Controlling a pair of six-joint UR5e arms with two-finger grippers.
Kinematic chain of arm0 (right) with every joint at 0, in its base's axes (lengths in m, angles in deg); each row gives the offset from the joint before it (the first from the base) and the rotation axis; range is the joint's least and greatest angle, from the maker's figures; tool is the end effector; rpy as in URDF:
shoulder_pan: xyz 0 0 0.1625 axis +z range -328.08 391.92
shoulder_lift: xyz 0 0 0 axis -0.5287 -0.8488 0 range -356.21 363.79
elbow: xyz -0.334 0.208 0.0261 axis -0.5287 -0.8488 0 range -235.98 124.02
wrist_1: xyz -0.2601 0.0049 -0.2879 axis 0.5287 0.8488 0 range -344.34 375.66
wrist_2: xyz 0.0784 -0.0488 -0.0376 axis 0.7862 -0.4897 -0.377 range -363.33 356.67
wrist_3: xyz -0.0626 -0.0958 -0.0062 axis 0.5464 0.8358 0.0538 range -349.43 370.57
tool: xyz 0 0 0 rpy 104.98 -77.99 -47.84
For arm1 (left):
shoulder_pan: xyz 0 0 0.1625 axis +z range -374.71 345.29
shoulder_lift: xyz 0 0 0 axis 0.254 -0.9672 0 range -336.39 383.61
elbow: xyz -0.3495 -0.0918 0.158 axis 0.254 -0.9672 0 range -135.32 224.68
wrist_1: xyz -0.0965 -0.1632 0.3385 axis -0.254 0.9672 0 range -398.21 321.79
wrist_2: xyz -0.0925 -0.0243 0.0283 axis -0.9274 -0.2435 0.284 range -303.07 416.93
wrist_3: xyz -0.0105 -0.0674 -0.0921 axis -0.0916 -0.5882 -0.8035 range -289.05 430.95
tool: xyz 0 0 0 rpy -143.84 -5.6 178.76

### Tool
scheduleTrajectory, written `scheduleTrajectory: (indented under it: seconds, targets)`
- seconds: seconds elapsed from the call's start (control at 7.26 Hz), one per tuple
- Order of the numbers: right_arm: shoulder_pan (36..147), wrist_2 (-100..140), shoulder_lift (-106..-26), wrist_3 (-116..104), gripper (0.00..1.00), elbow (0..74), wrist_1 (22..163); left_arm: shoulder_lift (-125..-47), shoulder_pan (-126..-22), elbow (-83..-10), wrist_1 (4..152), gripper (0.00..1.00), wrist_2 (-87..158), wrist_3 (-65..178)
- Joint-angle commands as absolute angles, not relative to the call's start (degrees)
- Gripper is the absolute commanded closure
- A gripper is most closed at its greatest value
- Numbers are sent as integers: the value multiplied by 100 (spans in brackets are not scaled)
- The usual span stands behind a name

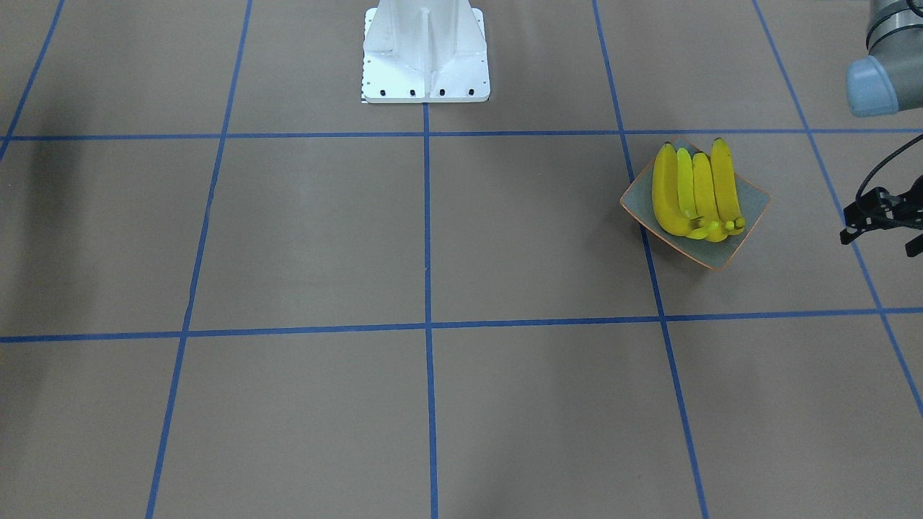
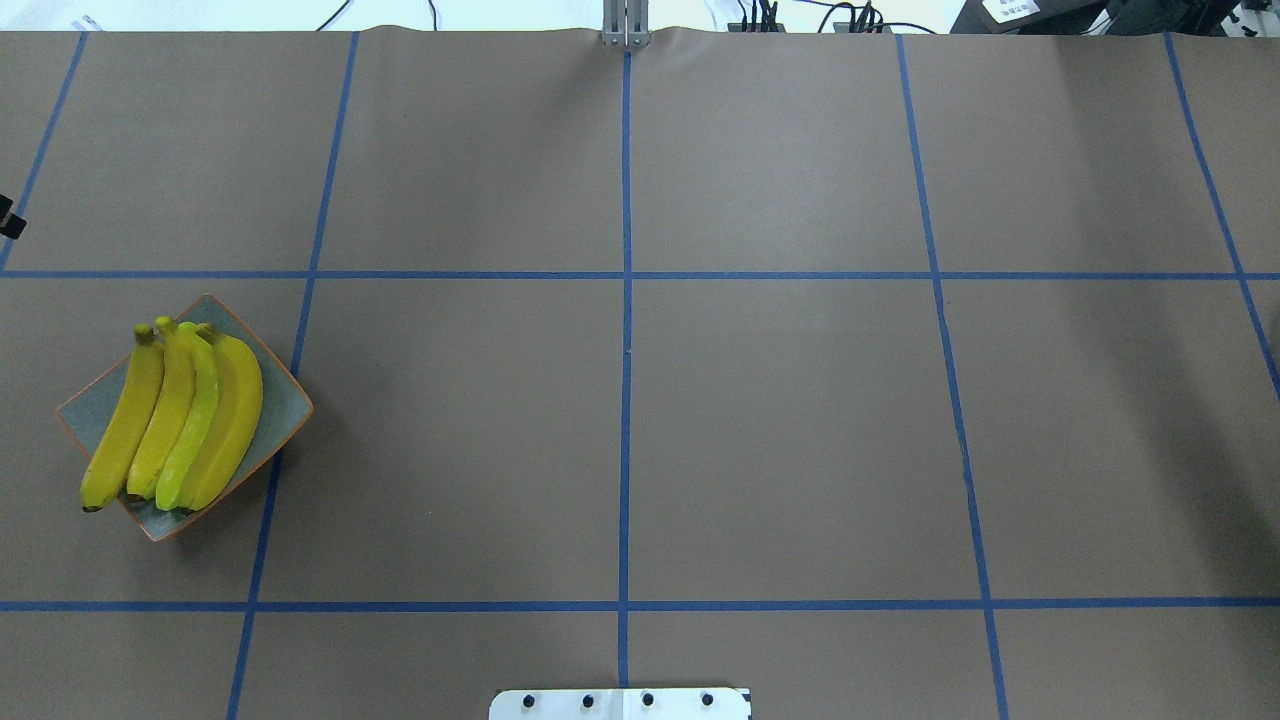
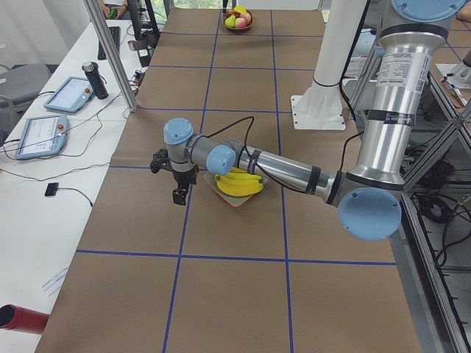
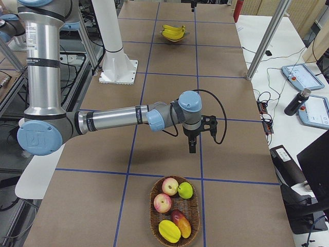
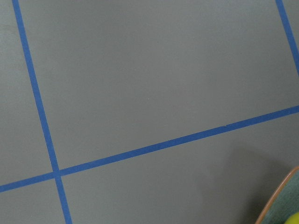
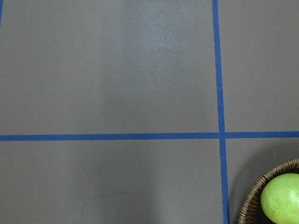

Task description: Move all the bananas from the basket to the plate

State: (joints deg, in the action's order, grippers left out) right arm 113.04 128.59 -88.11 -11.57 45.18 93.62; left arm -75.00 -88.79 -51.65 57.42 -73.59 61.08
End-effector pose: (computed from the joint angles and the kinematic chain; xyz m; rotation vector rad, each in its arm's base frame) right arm -0.0165 -0.4736 0.5412 0.1487 -0.7912 0.0828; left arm 0.0902 -0.5307 0.5051 0.1793 0.7597 0.2273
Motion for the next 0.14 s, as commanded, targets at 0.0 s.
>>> scheduleTrajectory:
  seconds: [0.0]
  targets:
    - [11304, 12859, -8805, -1158, 0, 4518, 9362, -7509, -8872, -5165, 5742, 0, -7359, 6102]
